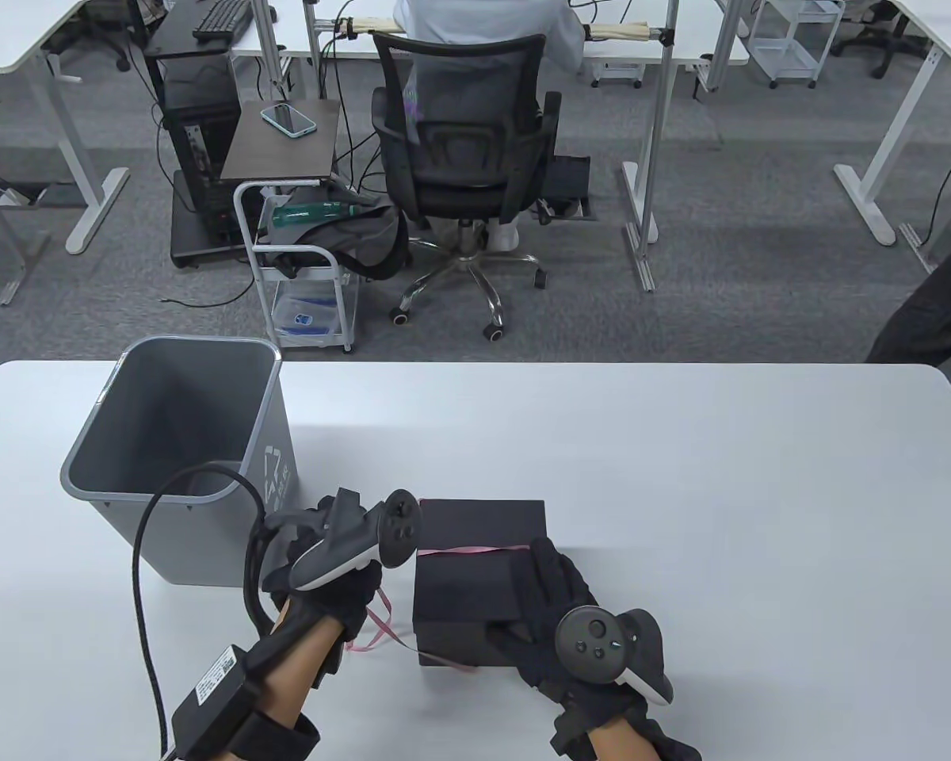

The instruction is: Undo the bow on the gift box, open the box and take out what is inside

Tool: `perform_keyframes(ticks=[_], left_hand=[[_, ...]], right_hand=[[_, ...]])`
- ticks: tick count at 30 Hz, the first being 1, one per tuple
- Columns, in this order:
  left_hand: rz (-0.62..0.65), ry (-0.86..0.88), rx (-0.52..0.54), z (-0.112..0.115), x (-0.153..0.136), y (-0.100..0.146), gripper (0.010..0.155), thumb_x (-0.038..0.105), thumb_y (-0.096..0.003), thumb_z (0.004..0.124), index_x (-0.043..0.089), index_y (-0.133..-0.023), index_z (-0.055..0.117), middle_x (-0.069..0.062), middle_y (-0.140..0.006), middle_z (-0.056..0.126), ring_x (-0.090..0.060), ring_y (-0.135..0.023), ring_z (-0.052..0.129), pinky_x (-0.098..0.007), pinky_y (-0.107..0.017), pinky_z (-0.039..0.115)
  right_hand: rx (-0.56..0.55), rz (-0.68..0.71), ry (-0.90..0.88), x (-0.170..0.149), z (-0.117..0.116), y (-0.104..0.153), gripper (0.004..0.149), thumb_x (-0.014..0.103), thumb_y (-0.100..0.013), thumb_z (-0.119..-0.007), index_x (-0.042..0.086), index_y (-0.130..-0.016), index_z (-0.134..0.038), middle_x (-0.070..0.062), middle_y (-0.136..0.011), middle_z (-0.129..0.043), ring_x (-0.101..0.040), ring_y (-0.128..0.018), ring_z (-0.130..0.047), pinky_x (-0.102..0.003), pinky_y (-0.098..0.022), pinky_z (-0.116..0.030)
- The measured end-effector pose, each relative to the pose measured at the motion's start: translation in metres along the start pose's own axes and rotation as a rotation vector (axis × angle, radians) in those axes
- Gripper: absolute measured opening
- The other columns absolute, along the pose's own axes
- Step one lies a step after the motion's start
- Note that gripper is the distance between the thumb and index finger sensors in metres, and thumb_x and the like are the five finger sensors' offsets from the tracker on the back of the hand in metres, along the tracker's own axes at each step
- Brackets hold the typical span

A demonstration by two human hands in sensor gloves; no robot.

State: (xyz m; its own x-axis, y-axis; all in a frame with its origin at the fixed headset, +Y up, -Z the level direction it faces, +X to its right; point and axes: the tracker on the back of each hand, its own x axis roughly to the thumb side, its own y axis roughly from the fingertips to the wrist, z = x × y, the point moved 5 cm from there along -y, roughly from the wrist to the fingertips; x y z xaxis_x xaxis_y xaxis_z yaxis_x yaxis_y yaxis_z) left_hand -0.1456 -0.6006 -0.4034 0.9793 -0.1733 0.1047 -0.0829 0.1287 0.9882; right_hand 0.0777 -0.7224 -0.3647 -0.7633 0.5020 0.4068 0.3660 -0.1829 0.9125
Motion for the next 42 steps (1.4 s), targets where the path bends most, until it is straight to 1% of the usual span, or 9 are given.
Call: perform_keyframes(ticks=[6,16,19,23,25,28,30,34,42], left_hand=[[-0.071,-0.047,-0.013,-0.001,-0.006,0.006,0.048,0.003,-0.0528,0.069,0.015,-0.096,0.087,-0.014,-0.106,0.084,-0.036,-0.085,0.081,-0.055,-0.072,0.068],[-0.081,-0.031,0.083,-0.017,-0.015,0.027,0.052,0.007,-0.0542,0.068,0.013,-0.105,0.077,-0.016,-0.115,0.071,-0.039,-0.094,0.071,-0.057,-0.076,0.06],[-0.152,-0.096,0.095,-0.015,-0.016,0.03,0.053,0.009,-0.0557,0.068,0.012,-0.109,0.071,-0.017,-0.12,0.063,-0.041,-0.097,0.065,-0.058,-0.078,0.057],[-0.234,-0.172,0.326,-0.025,-0.016,0.04,0.054,0.012,-0.0569,0.068,0.011,-0.111,0.067,-0.019,-0.121,0.059,-0.042,-0.099,0.064,-0.058,-0.077,0.058],[-0.208,-0.172,0.363,-0.027,-0.013,0.044,0.054,0.016,-0.0583,0.069,0.013,-0.112,0.066,-0.019,-0.122,0.058,-0.043,-0.102,0.063,-0.059,-0.078,0.058],[-0.131,-0.06,0.293,-0.022,-0.007,0.041,0.05,0.03,-0.0626,0.073,0.02,-0.112,0.069,-0.02,-0.123,0.057,-0.046,-0.103,0.064,-0.06,-0.077,0.059],[-0.086,-0.028,0.277,-0.016,0.001,0.038,0.059,0.044,-0.0621,0.077,0.017,-0.114,0.066,-0.02,-0.123,0.056,-0.046,-0.103,0.063,-0.061,-0.077,0.06],[0.128,0.015,0.238,0.003,0.035,0.025,0.061,0.042,-0.0596,0.082,0.023,-0.114,0.063,-0.014,-0.122,0.062,-0.041,-0.104,0.069,-0.058,-0.077,0.064],[0.187,0.06,0.139,0.028,0.074,-0.008,0.057,0.04,-0.0563,0.086,0.026,-0.11,0.071,-0.008,-0.116,0.075,-0.035,-0.098,0.079,-0.054,-0.073,0.071]], right_hand=[[0.001,0.0,0.001,0.0,0.0,0.0,0.09,0.051,-0.057,-0.082,0.008,-0.12,-0.036,-0.02,-0.121,-0.023,-0.057,-0.103,-0.043,-0.06,-0.075,-0.044],[0.001,-0.002,0.002,0.0,0.0,0.0,0.09,0.052,-0.057,-0.082,0.008,-0.12,-0.036,-0.02,-0.121,-0.023,-0.057,-0.103,-0.043,-0.06,-0.075,-0.044],[0.001,-0.004,0.002,-0.001,0.0,0.0,0.09,0.052,-0.057,-0.082,0.008,-0.12,-0.036,-0.02,-0.121,-0.023,-0.057,-0.103,-0.043,-0.06,-0.075,-0.044],[0.001,-0.003,0.002,0.0,0.0,0.0,0.09,0.052,-0.057,-0.082,0.008,-0.12,-0.036,-0.02,-0.121,-0.023,-0.057,-0.103,-0.043,-0.06,-0.075,-0.044],[0.001,-0.003,0.001,0.0,0.0,0.0,0.09,0.052,-0.057,-0.082,0.008,-0.12,-0.036,-0.02,-0.121,-0.023,-0.057,-0.103,-0.043,-0.06,-0.075,-0.044],[0.002,-0.003,0.0,0.0,0.0,0.0,0.09,0.052,-0.057,-0.082,0.008,-0.12,-0.036,-0.02,-0.121,-0.023,-0.057,-0.103,-0.043,-0.061,-0.075,-0.044],[0.002,-0.004,-0.002,0.0,0.0,0.0,0.09,0.052,-0.057,-0.082,0.008,-0.12,-0.036,-0.02,-0.121,-0.023,-0.057,-0.103,-0.043,-0.061,-0.075,-0.044],[0.003,-0.002,-0.016,-0.001,0.0,0.0,0.089,0.051,-0.057,-0.082,0.008,-0.12,-0.036,-0.02,-0.121,-0.022,-0.057,-0.103,-0.043,-0.06,-0.075,-0.044],[0.012,-0.013,-0.009,-0.002,0.002,0.002,0.087,0.049,-0.058,-0.082,0.011,-0.121,-0.037,-0.018,-0.122,-0.023,-0.059,-0.103,-0.041,-0.064,-0.074,-0.042]])
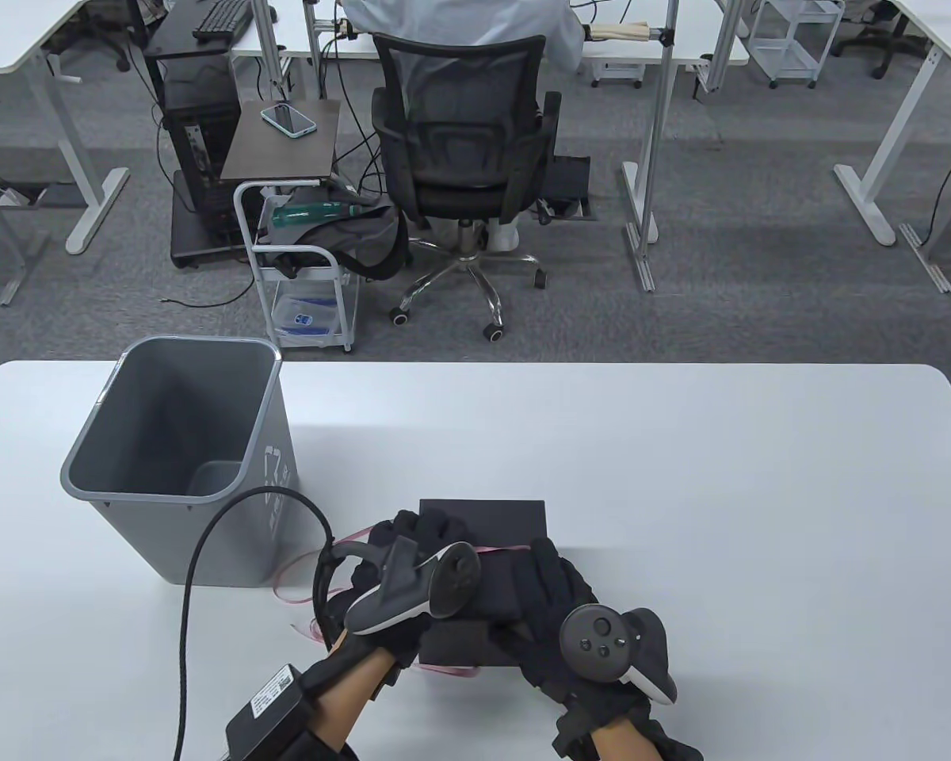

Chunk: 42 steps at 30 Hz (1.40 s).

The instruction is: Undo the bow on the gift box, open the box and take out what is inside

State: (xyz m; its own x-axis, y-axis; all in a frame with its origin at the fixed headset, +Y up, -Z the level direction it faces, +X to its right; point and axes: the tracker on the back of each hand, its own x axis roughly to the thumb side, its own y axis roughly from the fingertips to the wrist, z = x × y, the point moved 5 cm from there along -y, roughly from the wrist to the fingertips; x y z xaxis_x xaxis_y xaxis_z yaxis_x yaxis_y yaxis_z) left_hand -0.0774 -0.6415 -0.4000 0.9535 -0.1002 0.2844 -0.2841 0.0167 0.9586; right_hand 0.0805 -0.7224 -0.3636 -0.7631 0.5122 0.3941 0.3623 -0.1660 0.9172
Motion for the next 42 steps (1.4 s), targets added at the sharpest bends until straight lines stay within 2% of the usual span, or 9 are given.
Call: perform_keyframes(ticks=[4,7,12,25,29,31,34,36,42], left_hand=[[0.015,0.018,-0.015,0.001,0.009,-0.018,0.051,0.038,-0.0557,0.087,0.027,-0.105,0.079,-0.005,-0.109,0.084,-0.032,-0.091,0.087,-0.051,-0.07,0.075],[0.026,0.018,-0.038,0.001,0.013,-0.028,0.045,0.035,-0.0547,0.089,0.027,-0.098,0.085,-0.005,-0.101,0.091,-0.029,-0.082,0.094,-0.048,-0.066,0.08],[0.068,-0.061,0.007,-0.001,0.024,-0.037,0.037,0.033,-0.0521,0.093,0.023,-0.088,0.093,-0.008,-0.08,0.101,-0.024,-0.063,0.103,-0.042,-0.055,0.087],[0.036,-0.151,0.121,-0.015,0.034,-0.047,0.041,0.037,-0.0552,0.084,0.022,-0.093,0.084,-0.007,-0.084,0.095,-0.024,-0.067,0.098,-0.042,-0.059,0.083],[-0.045,-0.187,0.283,-0.038,0.029,-0.048,0.041,0.039,-0.0538,0.083,0.022,-0.091,0.086,-0.007,-0.081,0.097,-0.023,-0.063,0.099,-0.041,-0.057,0.084],[-0.071,-0.138,0.314,-0.052,0.022,-0.051,0.041,0.039,-0.0536,0.083,0.024,-0.091,0.086,-0.006,-0.081,0.097,-0.022,-0.064,0.099,-0.04,-0.057,0.084],[-0.101,-0.043,0.262,-0.059,0.013,-0.064,0.041,0.039,-0.0546,0.083,0.024,-0.093,0.084,-0.006,-0.084,0.094,-0.023,-0.066,0.097,-0.041,-0.06,0.082],[-0.137,-0.044,0.281,-0.061,0.007,-0.074,0.041,0.039,-0.0545,0.082,0.025,-0.093,0.084,-0.005,-0.084,0.094,-0.022,-0.067,0.097,-0.04,-0.06,0.082],[-0.207,0.036,0.253,-0.038,-0.007,-0.103,0.04,0.035,-0.0574,0.081,0.029,-0.097,0.078,-0.003,-0.094,0.088,-0.024,-0.075,0.095,-0.043,-0.063,0.081]], right_hand=[[-0.01,0.027,0.106,0.01,0.002,0.003,0.081,0.043,-0.058,-0.083,0.015,-0.121,-0.041,-0.013,-0.123,-0.028,-0.052,-0.107,-0.024,-0.063,-0.076,-0.033],[-0.004,0.077,0.159,0.021,0.0,0.004,0.074,0.035,-0.059,-0.083,0.017,-0.12,-0.045,-0.012,-0.123,-0.034,-0.044,-0.109,-0.027,-0.059,-0.077,-0.031],[0.006,0.083,0.162,0.025,0.0,0.004,0.073,0.029,-0.058,-0.085,0.016,-0.119,-0.047,-0.013,-0.122,-0.039,-0.041,-0.11,-0.031,-0.056,-0.077,-0.031],[0.063,0.044,0.182,0.025,0.001,0.003,0.072,0.023,-0.059,-0.082,0.016,-0.119,-0.044,-0.013,-0.122,-0.036,-0.04,-0.11,-0.029,-0.055,-0.077,-0.03],[0.086,0.04,0.163,0.025,0.004,0.004,0.071,0.021,-0.059,-0.082,0.016,-0.119,-0.045,-0.012,-0.122,-0.037,-0.04,-0.11,-0.03,-0.055,-0.077,-0.031],[0.089,0.045,0.16,0.026,0.004,0.004,0.071,0.02,-0.059,-0.082,0.017,-0.119,-0.045,-0.012,-0.122,-0.037,-0.04,-0.11,-0.031,-0.055,-0.077,-0.032],[0.088,0.043,0.159,0.027,0.004,0.004,0.071,0.02,-0.059,-0.082,0.016,-0.119,-0.045,-0.012,-0.122,-0.037,-0.04,-0.11,-0.031,-0.056,-0.077,-0.033],[0.092,0.045,0.158,0.027,0.004,0.004,0.07,0.02,-0.059,-0.082,0.017,-0.119,-0.045,-0.012,-0.122,-0.037,-0.04,-0.11,-0.031,-0.056,-0.077,-0.034],[0.101,0.04,0.14,0.025,0.004,0.004,0.07,0.021,-0.059,-0.082,0.017,-0.119,-0.045,-0.011,-0.122,-0.036,-0.04,-0.11,-0.03,-0.056,-0.077,-0.033]])
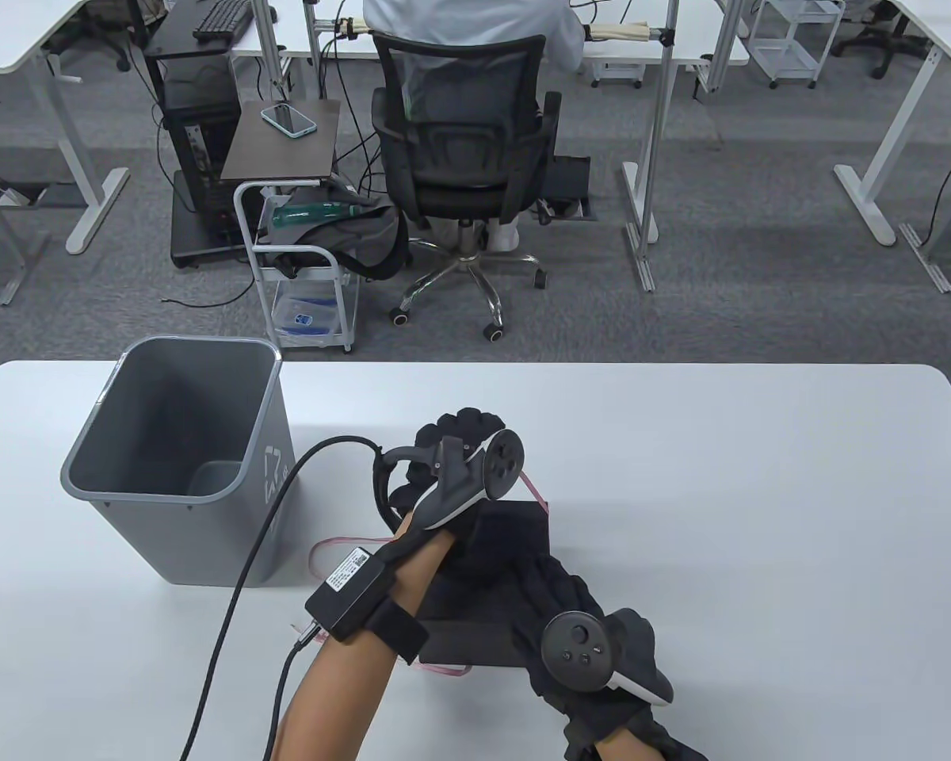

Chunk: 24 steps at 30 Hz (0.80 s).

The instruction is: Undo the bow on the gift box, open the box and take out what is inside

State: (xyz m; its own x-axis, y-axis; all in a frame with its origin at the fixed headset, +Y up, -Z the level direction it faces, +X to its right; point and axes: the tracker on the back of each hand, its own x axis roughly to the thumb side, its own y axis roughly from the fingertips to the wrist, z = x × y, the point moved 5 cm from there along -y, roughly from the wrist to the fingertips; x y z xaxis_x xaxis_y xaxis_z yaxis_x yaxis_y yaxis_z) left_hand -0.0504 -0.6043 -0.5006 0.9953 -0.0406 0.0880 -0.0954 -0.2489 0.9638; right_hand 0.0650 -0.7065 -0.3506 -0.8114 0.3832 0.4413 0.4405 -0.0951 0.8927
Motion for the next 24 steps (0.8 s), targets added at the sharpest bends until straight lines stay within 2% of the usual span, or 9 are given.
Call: perform_keyframes(ticks=[2,3,5,9,14,18,20,23,24], left_hand=[[-0.027,-0.002,-0.01,0.004,-0.004,-0.004,0.042,0.032,-0.0587,0.08,0.03,-0.1,0.077,-0.003,-0.102,0.086,-0.025,-0.08,0.095,-0.044,-0.065,0.081],[-0.039,0.011,-0.049,0.006,-0.007,-0.006,0.044,0.027,-0.0602,0.077,0.031,-0.104,0.074,-0.004,-0.109,0.08,-0.026,-0.083,0.093,-0.045,-0.066,0.08],[-0.054,0.048,-0.108,0.006,-0.013,-0.006,0.05,0.028,-0.0608,0.077,0.031,-0.11,0.067,-0.007,-0.118,0.069,-0.029,-0.089,0.09,-0.047,-0.069,0.078],[-0.033,0.083,-0.06,-0.015,-0.022,0.004,0.054,0.032,-0.0606,0.078,0.031,-0.112,0.063,-0.008,-0.119,0.068,-0.031,-0.094,0.088,-0.049,-0.071,0.076],[0.039,0.27,-0.059,-0.041,-0.043,0.043,0.057,0.029,-0.0618,0.077,0.028,-0.115,0.058,-0.012,-0.122,0.062,-0.036,-0.102,0.079,-0.053,-0.074,0.072],[0.077,0.248,0.005,-0.046,-0.06,0.091,0.057,0.024,-0.0605,0.079,0.023,-0.114,0.06,-0.013,-0.118,0.069,-0.035,-0.096,0.086,-0.05,-0.069,0.078],[0.074,0.16,-0.024,-0.034,-0.066,0.112,0.059,0.023,-0.06,0.081,0.022,-0.115,0.059,-0.013,-0.117,0.07,-0.035,-0.095,0.087,-0.05,-0.068,0.079],[0.061,-0.09,-0.22,0.006,-0.079,0.135,0.074,0.031,-0.0585,0.085,0.02,-0.12,0.045,-0.015,-0.124,0.057,-0.036,-0.102,0.08,-0.05,-0.071,0.077],[0.056,-0.165,-0.352,0.027,-0.087,0.141,0.085,0.039,-0.0575,0.087,0.018,-0.121,0.035,-0.017,-0.127,0.046,-0.038,-0.107,0.073,-0.051,-0.073,0.075]], right_hand=[[0.0,-0.001,0.002,0.0,0.0,0.0,0.07,0.021,-0.059,-0.082,0.017,-0.119,-0.045,-0.012,-0.122,-0.036,-0.04,-0.11,-0.03,-0.056,-0.077,-0.034],[0.001,-0.001,-0.003,0.0,0.0,0.0,0.07,0.022,-0.06,-0.082,0.017,-0.119,-0.045,-0.012,-0.122,-0.036,-0.04,-0.11,-0.03,-0.056,-0.077,-0.034],[-0.002,0.0,-0.009,-0.001,0.0,0.0,0.07,0.022,-0.06,-0.081,0.017,-0.119,-0.045,-0.011,-0.122,-0.036,-0.04,-0.11,-0.03,-0.056,-0.077,-0.034],[-0.006,0.01,-0.033,-0.003,0.0,0.0,0.07,0.026,-0.06,-0.082,0.017,-0.12,-0.045,-0.011,-0.122,-0.036,-0.04,-0.11,-0.03,-0.057,-0.077,-0.035],[-0.024,0.02,-0.046,-0.006,0.001,0.001,0.069,0.026,-0.06,-0.081,0.018,-0.119,-0.047,-0.011,-0.122,-0.037,-0.039,-0.11,-0.031,-0.059,-0.077,-0.036],[-0.048,0.04,-0.044,-0.006,0.002,0.001,0.067,0.029,-0.061,-0.079,0.017,-0.119,-0.049,-0.012,-0.122,-0.039,-0.041,-0.11,-0.033,-0.058,-0.077,-0.036],[-0.066,0.042,-0.051,-0.008,0.004,0.002,0.066,0.03,-0.06,-0.078,0.016,-0.119,-0.05,-0.012,-0.122,-0.041,-0.041,-0.11,-0.034,-0.058,-0.077,-0.036],[-0.086,0.049,-0.087,-0.012,0.006,0.003,0.063,0.035,-0.062,-0.074,0.015,-0.118,-0.053,-0.013,-0.122,-0.043,-0.042,-0.11,-0.035,-0.059,-0.077,-0.037],[-0.104,0.055,-0.113,-0.013,0.007,0.003,0.063,0.037,-0.062,-0.073,0.014,-0.118,-0.054,-0.014,-0.122,-0.045,-0.043,-0.11,-0.036,-0.06,-0.076,-0.037]])
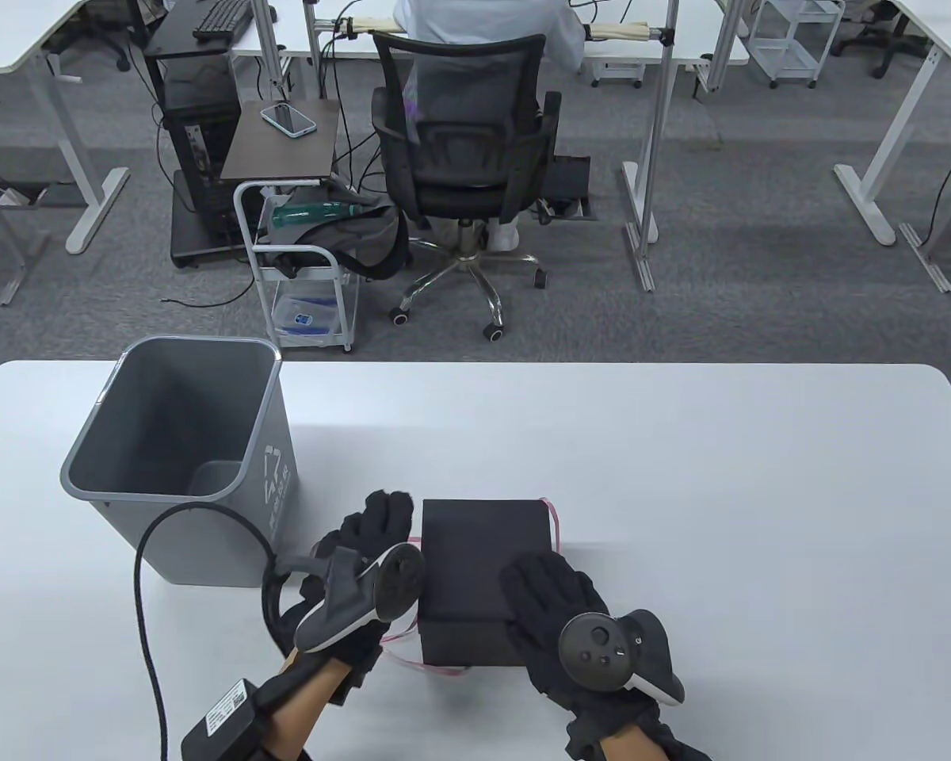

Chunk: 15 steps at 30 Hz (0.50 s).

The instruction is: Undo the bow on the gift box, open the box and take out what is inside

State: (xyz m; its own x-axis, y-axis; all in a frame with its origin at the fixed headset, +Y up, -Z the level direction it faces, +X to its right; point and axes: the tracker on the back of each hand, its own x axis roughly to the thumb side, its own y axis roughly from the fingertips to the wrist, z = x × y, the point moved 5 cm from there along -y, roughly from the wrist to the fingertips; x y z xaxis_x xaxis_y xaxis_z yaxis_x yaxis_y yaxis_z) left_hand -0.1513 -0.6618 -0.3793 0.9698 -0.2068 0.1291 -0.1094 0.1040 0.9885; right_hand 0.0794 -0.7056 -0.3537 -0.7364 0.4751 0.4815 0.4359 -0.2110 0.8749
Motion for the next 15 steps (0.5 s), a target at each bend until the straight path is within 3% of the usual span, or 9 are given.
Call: perform_keyframes(ticks=[2,5,9,12,15], left_hand=[[0.033,-0.038,-0.169,0.035,-0.004,-0.003,0.107,0.059,-0.052,0.087,0.014,-0.121,0.018,-0.023,-0.129,0.024,-0.045,-0.114,0.055,-0.053,-0.076,0.072],[0.084,0.02,-0.199,0.081,-0.008,-0.01,0.122,0.075,-0.0434,0.084,0.015,-0.121,0.011,-0.026,-0.129,0.016,-0.052,-0.114,0.051,-0.056,-0.073,0.076],[0.153,0.081,-0.244,0.129,0.002,-0.024,0.123,0.076,-0.0413,0.083,0.023,-0.118,0.003,-0.023,-0.129,0.01,-0.053,-0.116,0.045,-0.061,-0.074,0.073],[0.179,0.082,-0.259,0.138,0.004,-0.033,0.117,0.078,-0.0411,0.079,0.038,-0.114,-0.003,-0.02,-0.13,0.01,-0.048,-0.116,0.05,-0.063,-0.074,0.071],[0.202,0.179,-0.26,0.145,0.01,-0.04,0.111,0.078,-0.0417,0.078,0.041,-0.114,0.001,-0.017,-0.131,0.018,-0.047,-0.112,0.054,-0.063,-0.075,0.066]], right_hand=[[-0.021,0.006,-0.032,-0.001,0.001,0.0,0.063,0.039,-0.062,-0.072,0.013,-0.117,-0.057,-0.015,-0.121,-0.047,-0.044,-0.109,-0.037,-0.061,-0.076,-0.038],[-0.048,0.007,-0.044,0.0,0.002,0.0,0.063,0.042,-0.063,-0.071,0.011,-0.116,-0.06,-0.017,-0.12,-0.05,-0.046,-0.108,-0.039,-0.063,-0.075,-0.038],[-0.148,0.028,-0.04,0.005,0.007,-0.001,0.061,0.045,-0.062,-0.07,0.008,-0.111,-0.068,-0.021,-0.115,-0.059,-0.05,-0.105,-0.048,-0.063,-0.075,-0.041],[-0.221,0.057,-0.081,0.003,0.004,-0.002,0.063,0.046,-0.061,-0.069,0.009,-0.112,-0.065,-0.021,-0.115,-0.057,-0.05,-0.105,-0.044,-0.064,-0.074,-0.041],[-0.158,0.024,-0.12,-0.006,-0.006,-0.006,0.066,0.05,-0.062,-0.064,0.018,-0.119,-0.051,-0.016,-0.122,-0.04,-0.051,-0.108,-0.03,-0.065,-0.075,-0.035]])
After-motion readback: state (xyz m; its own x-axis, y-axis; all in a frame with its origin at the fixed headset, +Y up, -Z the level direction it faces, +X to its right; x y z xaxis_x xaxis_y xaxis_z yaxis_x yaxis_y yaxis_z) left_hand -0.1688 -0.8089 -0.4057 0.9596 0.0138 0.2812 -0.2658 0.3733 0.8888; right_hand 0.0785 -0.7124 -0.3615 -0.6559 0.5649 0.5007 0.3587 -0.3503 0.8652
